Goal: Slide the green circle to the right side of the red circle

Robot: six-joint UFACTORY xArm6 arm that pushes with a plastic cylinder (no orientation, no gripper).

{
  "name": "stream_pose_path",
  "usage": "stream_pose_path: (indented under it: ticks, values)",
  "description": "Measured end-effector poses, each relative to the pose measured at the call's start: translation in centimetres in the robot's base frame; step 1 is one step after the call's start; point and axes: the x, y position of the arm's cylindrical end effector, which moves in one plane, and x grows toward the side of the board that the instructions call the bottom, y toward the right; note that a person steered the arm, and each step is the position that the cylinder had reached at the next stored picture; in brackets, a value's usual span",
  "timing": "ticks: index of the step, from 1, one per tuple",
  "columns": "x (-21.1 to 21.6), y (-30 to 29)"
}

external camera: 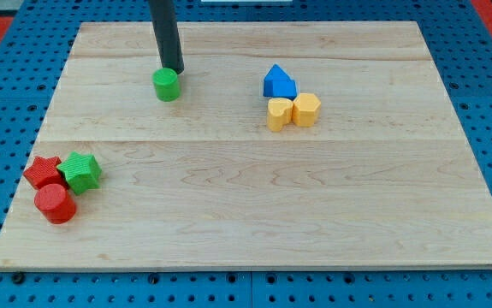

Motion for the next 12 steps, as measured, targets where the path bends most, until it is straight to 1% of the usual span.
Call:
stream_pose_path:
  ticks: [1,3,4,5,6,7,8,10,11,12]
  values:
    - [0.0,0.0]
    - [2.4,-4.7]
    - [2.7,-3.8]
    - [0.1,-3.7]
    - [-1.0,-2.3]
    - [-1.0,0.1]
    - [-1.0,0.1]
    - [2.3,-0.5]
    - [2.3,-1.2]
    - [3.4,-1.4]
